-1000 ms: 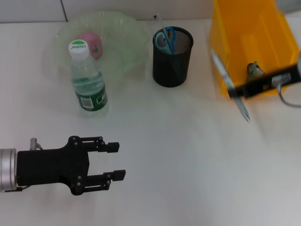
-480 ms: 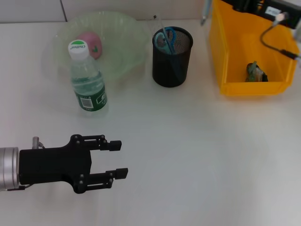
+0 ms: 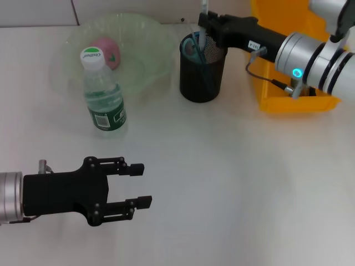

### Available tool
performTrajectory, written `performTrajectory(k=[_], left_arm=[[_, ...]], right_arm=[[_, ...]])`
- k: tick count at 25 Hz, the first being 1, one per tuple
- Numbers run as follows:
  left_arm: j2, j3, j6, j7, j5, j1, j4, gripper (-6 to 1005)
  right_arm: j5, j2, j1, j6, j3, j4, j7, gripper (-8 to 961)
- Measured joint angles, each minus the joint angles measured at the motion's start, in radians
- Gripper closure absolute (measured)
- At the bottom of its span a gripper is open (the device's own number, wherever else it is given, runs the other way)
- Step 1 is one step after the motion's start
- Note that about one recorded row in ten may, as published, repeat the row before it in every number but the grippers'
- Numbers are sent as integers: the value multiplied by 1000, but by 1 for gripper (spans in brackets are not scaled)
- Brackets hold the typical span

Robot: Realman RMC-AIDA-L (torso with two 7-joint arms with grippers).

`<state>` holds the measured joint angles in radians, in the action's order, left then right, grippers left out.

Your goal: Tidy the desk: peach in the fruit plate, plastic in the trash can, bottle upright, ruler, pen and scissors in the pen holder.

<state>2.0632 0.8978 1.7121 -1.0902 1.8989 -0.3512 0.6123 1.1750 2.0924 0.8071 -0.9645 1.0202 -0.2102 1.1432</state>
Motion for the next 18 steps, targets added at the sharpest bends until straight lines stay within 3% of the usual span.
performTrajectory(k=[8, 15, 17, 18], left_arm=[[0, -6, 0, -2, -9, 2, -2, 357], [3, -10, 14, -8, -13, 10, -2, 356], [2, -11, 26, -9, -17, 15, -3, 356], [-1, -18, 48, -15, -24, 22, -3, 356]], right_arm=[[-5, 0, -4, 13, 33, 2, 8, 819], [-5, -4, -29, -55, 33, -17, 40, 575], [8, -12, -75, -141, 35, -67, 95, 526], [71, -26, -148, -256, 46, -169, 176, 502]])
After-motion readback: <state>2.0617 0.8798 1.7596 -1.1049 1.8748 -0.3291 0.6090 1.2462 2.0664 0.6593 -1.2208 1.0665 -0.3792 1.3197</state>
